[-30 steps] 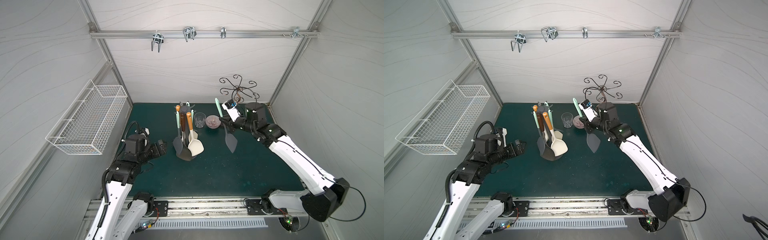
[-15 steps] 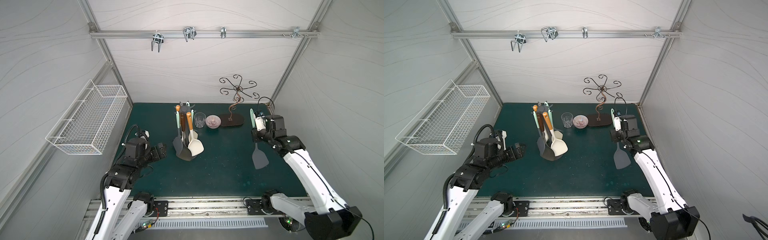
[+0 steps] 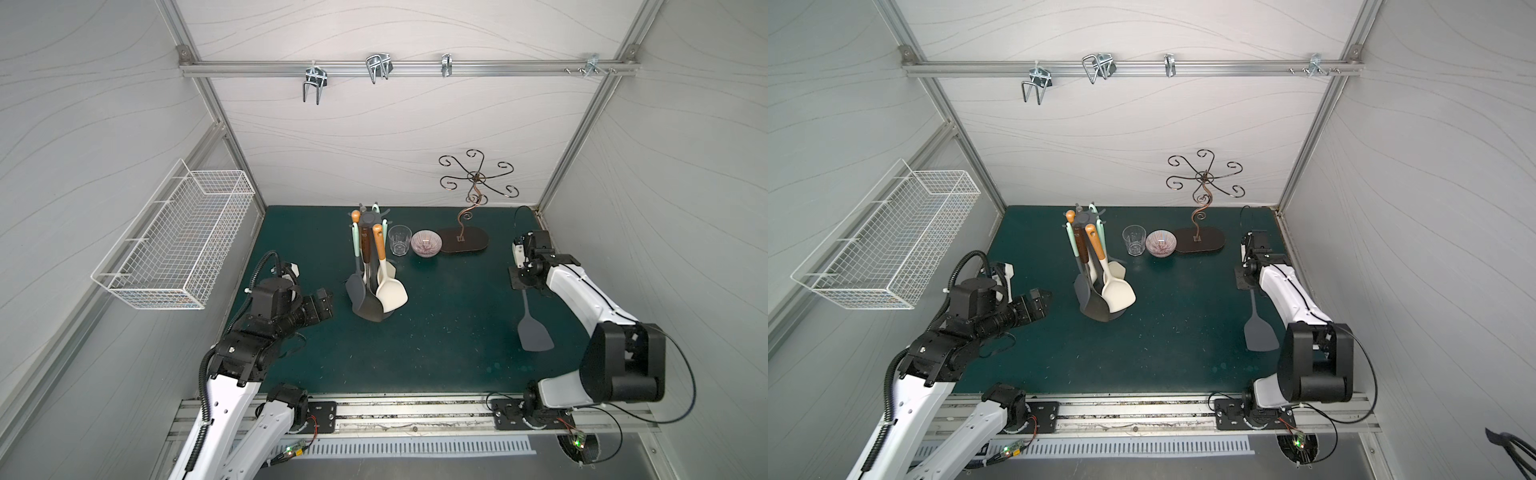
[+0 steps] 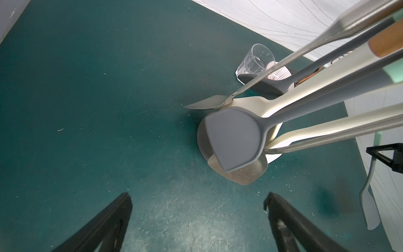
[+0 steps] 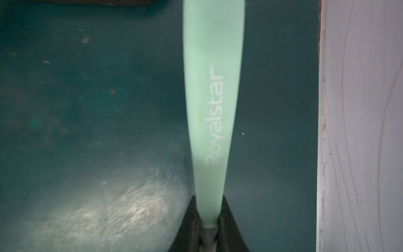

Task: Take the spatula off the kitchen utensil rack
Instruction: Place the spatula at the center of the board.

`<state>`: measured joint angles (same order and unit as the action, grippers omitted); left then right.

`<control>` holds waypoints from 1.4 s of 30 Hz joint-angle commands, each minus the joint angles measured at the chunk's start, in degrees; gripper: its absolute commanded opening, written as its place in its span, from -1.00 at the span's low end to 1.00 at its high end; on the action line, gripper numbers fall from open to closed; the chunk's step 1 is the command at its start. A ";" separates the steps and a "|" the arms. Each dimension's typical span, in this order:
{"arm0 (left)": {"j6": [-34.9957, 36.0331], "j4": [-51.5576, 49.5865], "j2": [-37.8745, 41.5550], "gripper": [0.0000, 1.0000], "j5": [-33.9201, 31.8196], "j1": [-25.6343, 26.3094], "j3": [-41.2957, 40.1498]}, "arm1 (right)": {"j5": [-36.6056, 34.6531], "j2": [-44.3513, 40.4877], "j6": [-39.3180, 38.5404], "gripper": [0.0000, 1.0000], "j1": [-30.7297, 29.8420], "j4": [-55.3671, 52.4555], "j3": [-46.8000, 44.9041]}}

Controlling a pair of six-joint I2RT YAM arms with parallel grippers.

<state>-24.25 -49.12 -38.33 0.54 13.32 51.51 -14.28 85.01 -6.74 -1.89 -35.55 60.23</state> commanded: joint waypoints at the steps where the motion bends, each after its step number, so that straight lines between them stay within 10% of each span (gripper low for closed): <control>1: -0.28 0.43 -0.14 0.99 -0.97 0.98 0.83 | -1.18 5.04 0.94 -1.00 1.57 0.19 2.57; 30: -0.10 0.45 -1.03 0.99 -0.90 2.37 0.88 | -4.67 29.85 -2.22 -0.99 4.70 -2.33 15.62; 42: -0.07 0.40 -0.96 0.99 -0.97 2.67 0.88 | -4.31 29.45 -1.78 -0.21 3.74 -2.90 15.75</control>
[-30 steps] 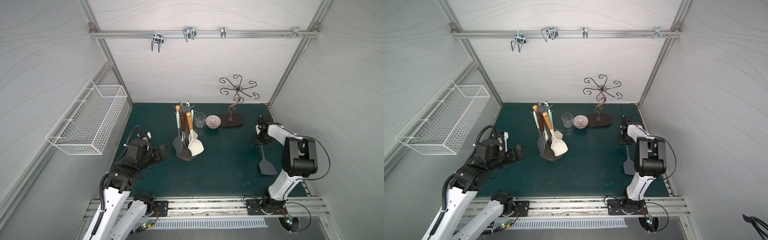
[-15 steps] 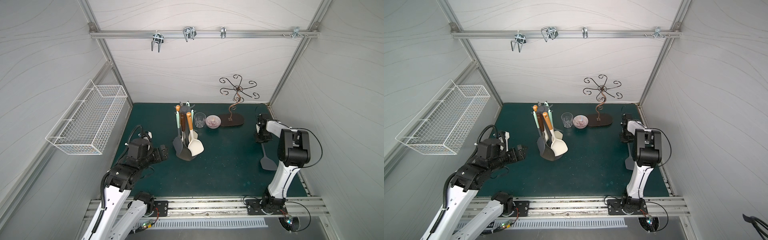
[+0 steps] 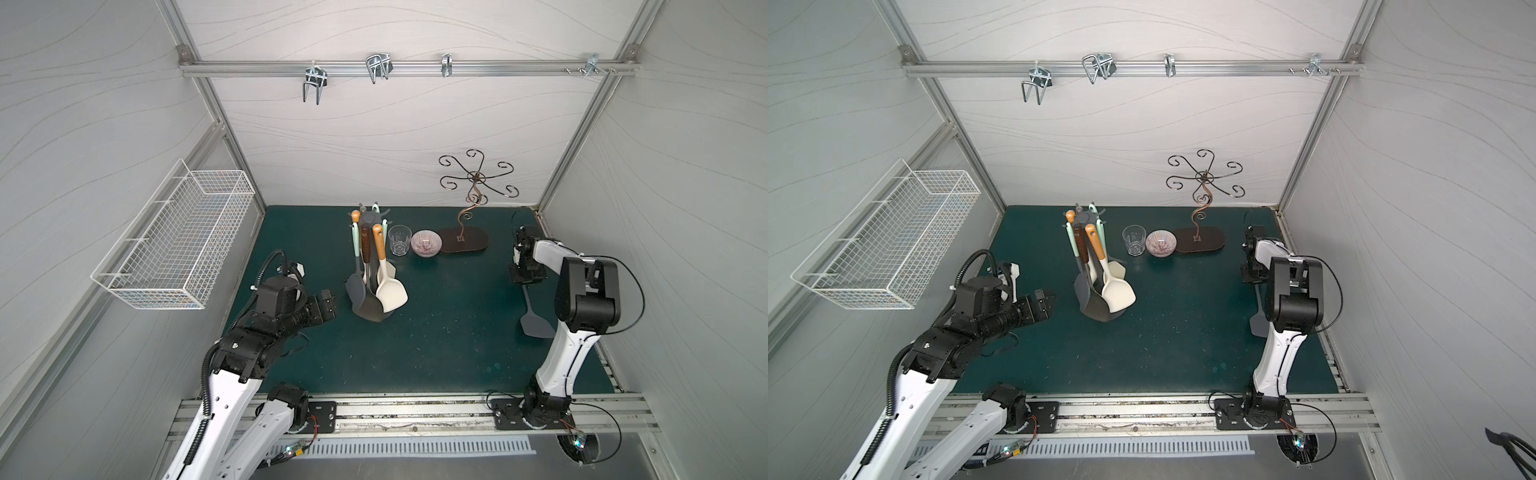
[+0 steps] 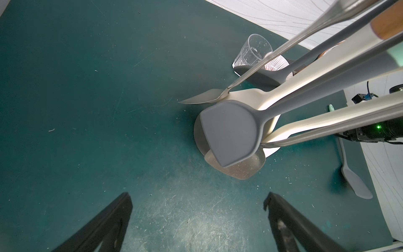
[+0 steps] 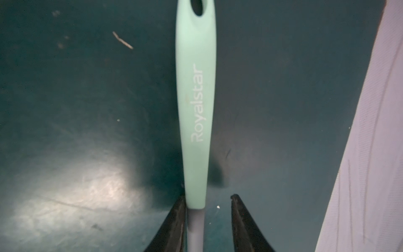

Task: Take the spatula off the kitchen utensil rack
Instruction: Place the spatula at the center of the board, then take off the spatula from the rack.

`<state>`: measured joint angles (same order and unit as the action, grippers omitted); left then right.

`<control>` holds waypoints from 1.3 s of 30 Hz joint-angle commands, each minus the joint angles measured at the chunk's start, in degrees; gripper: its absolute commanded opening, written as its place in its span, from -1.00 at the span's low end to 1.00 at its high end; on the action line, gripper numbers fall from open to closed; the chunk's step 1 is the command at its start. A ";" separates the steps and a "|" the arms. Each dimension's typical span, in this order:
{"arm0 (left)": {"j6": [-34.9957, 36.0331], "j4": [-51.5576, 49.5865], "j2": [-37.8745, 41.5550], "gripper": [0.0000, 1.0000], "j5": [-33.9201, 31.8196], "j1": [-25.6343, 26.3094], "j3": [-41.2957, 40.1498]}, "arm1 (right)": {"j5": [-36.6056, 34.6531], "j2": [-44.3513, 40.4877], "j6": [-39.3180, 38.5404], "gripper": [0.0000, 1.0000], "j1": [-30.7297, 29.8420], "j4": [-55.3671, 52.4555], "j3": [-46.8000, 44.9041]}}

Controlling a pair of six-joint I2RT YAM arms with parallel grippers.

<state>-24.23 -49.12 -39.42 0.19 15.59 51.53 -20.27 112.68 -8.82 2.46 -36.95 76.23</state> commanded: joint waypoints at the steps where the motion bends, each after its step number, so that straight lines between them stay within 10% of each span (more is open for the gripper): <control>1: -0.09 0.35 0.24 0.99 -0.63 0.47 0.86 | 1.80 1.67 0.39 -0.20 -0.61 -1.55 -0.29; 8: -0.12 0.43 0.40 0.99 -0.54 0.60 0.86 | 2.38 -2.71 2.62 0.00 -0.70 -3.10 0.37; 20: -0.03 1.81 3.44 0.99 1.73 1.30 0.46 | 13.55 -29.33 11.28 0.96 -3.77 -2.19 -3.18; 39: -13.39 -6.20 19.57 0.99 9.20 1.54 4.45 | 45.77 -77.29 29.21 0.98 -9.64 7.24 -24.02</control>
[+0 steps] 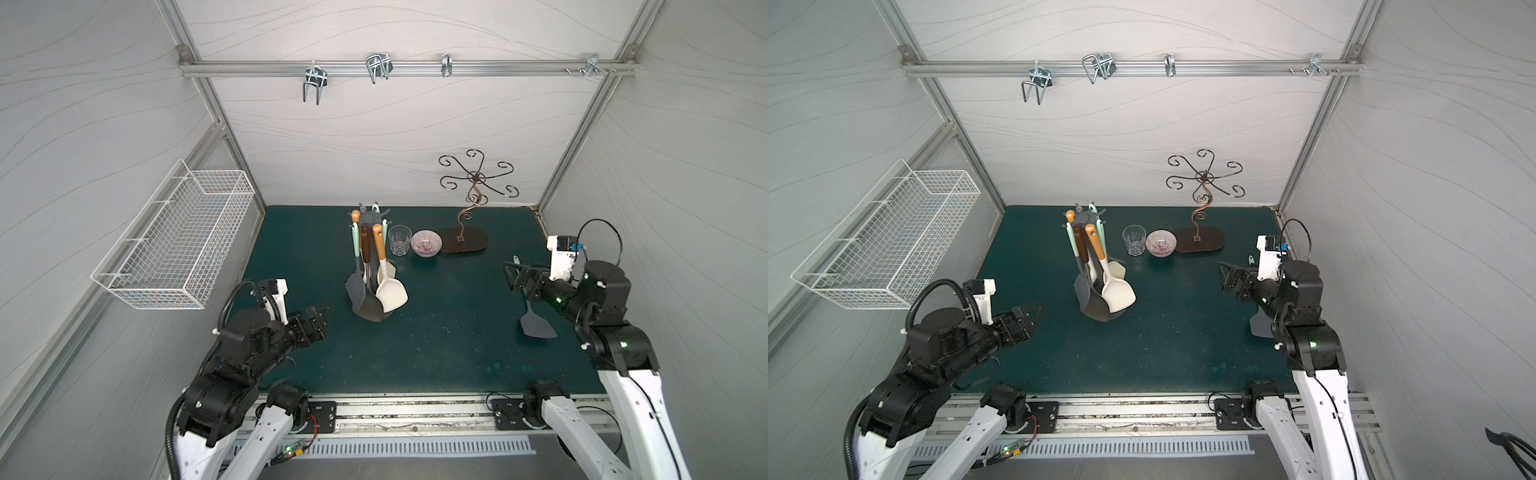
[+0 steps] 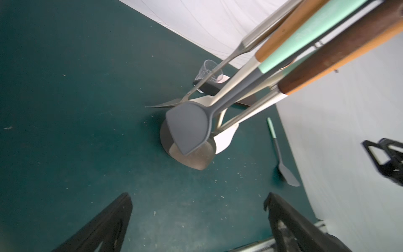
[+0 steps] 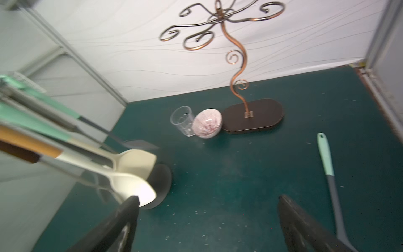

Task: Take the spatula off the kitchen utensil rack
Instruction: Take off the spatula from the rack.

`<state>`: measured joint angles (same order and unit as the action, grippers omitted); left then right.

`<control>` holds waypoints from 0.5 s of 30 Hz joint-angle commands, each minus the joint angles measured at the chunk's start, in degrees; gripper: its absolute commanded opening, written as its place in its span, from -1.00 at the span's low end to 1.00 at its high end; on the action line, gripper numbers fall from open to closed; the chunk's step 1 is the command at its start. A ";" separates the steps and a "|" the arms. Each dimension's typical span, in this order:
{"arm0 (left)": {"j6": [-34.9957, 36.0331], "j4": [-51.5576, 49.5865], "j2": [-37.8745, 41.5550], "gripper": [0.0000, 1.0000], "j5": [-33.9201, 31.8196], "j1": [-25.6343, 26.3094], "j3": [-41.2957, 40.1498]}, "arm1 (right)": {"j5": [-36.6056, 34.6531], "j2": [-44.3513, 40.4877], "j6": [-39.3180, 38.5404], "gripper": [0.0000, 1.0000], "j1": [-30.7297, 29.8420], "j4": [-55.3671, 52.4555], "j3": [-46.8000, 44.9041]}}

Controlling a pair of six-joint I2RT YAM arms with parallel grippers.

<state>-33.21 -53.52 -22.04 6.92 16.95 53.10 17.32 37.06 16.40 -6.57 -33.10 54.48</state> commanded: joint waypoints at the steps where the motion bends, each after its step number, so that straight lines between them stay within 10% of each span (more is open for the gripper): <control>1: -4.71 -2.98 2.61 0.99 2.12 0.19 3.80 | 9.62 -2.42 4.52 0.98 -0.89 3.87 -2.68; 15: -1.86 4.77 -8.76 0.99 2.19 0.18 3.69 | 10.44 3.81 11.36 0.98 -6.63 18.70 -2.03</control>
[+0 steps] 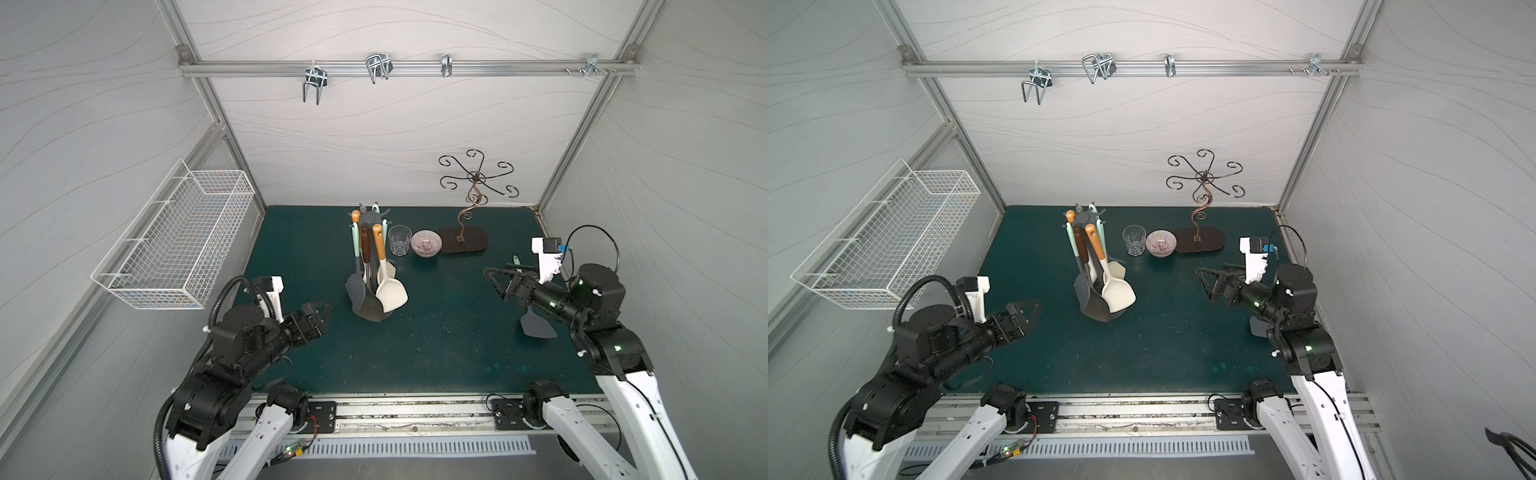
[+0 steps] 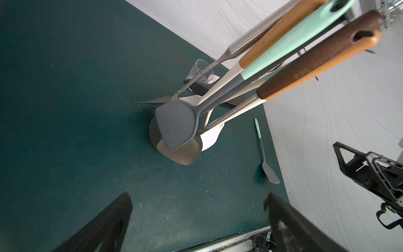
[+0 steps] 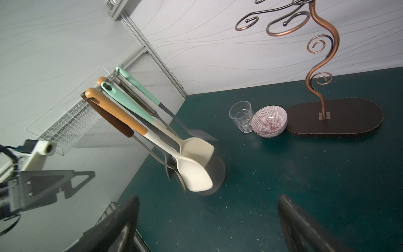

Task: Take the spatula off the kitchen utensil rack
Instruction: Take off the spatula from the rack.

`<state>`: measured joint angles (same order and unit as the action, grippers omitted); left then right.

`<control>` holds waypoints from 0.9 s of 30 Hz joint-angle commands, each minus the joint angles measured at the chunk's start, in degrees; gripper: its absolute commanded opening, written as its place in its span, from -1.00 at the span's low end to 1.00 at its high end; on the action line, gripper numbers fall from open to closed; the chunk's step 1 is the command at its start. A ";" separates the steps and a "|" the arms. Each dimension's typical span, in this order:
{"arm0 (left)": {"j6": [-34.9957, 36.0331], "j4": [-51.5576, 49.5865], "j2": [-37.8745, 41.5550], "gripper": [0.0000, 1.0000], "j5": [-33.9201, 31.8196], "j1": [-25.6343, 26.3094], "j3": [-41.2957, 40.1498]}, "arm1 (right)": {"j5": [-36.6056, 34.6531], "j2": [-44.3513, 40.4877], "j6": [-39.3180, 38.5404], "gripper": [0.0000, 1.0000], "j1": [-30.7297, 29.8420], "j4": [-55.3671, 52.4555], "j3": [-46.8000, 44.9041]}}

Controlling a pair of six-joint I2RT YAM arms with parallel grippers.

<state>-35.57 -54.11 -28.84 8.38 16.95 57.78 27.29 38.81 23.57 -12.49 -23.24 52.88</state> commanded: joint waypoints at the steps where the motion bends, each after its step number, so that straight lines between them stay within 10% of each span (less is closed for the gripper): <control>1: 0.59 6.91 -2.71 0.99 0.36 0.18 -1.30 | 0.29 3.80 4.86 0.98 -1.14 10.33 -0.05; 13: 4.59 13.66 -11.29 0.99 -3.24 0.19 -0.29 | 0.71 23.58 -11.10 0.96 -16.80 21.12 5.10; 27: 10.08 15.88 -13.45 0.99 -1.53 0.19 -1.23 | 11.60 37.72 -22.74 0.18 -23.83 35.12 9.83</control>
<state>-27.99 -41.01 -43.51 7.49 16.95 55.83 36.10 75.50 3.92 -35.29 6.59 61.17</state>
